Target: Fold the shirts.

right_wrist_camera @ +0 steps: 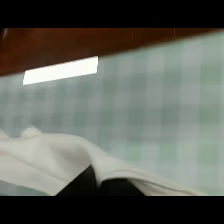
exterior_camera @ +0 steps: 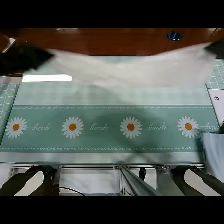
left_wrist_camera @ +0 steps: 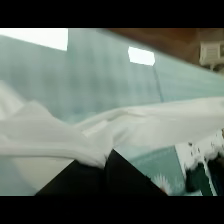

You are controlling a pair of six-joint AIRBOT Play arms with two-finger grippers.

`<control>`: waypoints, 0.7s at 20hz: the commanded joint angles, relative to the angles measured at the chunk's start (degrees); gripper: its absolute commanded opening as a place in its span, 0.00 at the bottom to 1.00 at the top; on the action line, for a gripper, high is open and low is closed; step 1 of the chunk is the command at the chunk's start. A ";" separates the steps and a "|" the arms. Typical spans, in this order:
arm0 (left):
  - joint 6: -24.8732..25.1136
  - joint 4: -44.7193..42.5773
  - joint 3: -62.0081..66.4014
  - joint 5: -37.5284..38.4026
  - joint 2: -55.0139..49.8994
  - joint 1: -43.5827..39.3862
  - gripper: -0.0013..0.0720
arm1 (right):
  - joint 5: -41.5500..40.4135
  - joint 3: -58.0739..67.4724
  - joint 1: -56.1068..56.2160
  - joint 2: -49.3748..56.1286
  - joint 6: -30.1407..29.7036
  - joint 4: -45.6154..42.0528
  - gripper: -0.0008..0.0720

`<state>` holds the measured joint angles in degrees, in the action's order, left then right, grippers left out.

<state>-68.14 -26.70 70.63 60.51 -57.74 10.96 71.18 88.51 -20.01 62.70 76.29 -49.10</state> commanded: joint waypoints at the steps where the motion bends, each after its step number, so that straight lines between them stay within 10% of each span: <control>1: -0.02 1.66 20.46 -0.04 5.14 6.71 0.04 | 2.91 16.20 0.11 -5.01 2.54 -0.94 0.06; 8: -4.24 -18.69 31.58 -1.77 20.15 17.84 0.04 | 10.29 17.68 0.13 -23.23 4.48 -9.25 0.06; 14: -14.14 -51.93 26.36 4.07 27.87 3.85 0.04 | 16.59 1.60 1.29 -38.03 11.63 -19.19 0.06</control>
<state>-77.01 -60.86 99.61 62.50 -33.34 20.71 84.53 97.67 -19.49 31.22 84.40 -63.46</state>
